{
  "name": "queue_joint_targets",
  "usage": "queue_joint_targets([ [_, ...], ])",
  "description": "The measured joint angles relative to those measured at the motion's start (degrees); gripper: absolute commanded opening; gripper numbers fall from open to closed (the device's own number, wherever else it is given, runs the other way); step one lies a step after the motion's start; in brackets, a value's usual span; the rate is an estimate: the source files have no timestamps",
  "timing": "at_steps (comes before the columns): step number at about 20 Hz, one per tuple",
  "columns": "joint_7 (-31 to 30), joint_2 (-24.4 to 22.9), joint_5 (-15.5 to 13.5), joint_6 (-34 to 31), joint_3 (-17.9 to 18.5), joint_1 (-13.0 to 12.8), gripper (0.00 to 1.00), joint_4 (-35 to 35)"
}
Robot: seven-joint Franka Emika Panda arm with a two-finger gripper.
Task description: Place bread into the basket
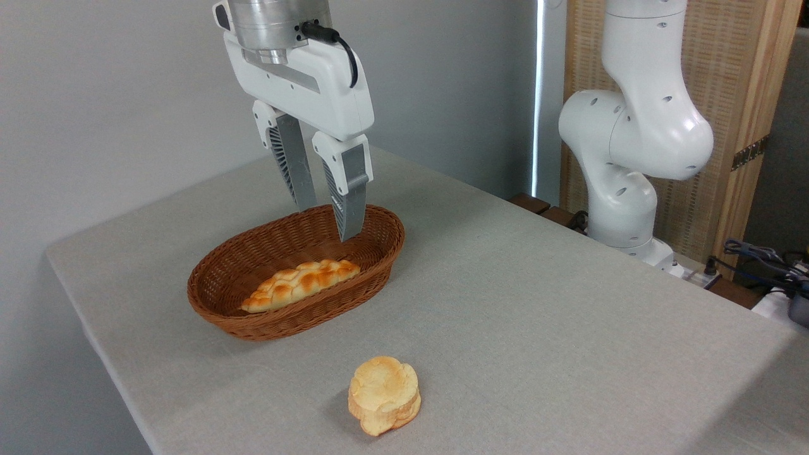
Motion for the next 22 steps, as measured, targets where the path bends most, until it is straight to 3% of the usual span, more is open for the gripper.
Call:
queue_joint_targets([
  [16, 0.44, 0.12, 0.00, 0.54, 1.22, 0.01, 1.00, -0.23],
  [22, 0.77, -0.43, 0.04, 12.00, 1.31, 0.04, 1.00, -8.10],
])
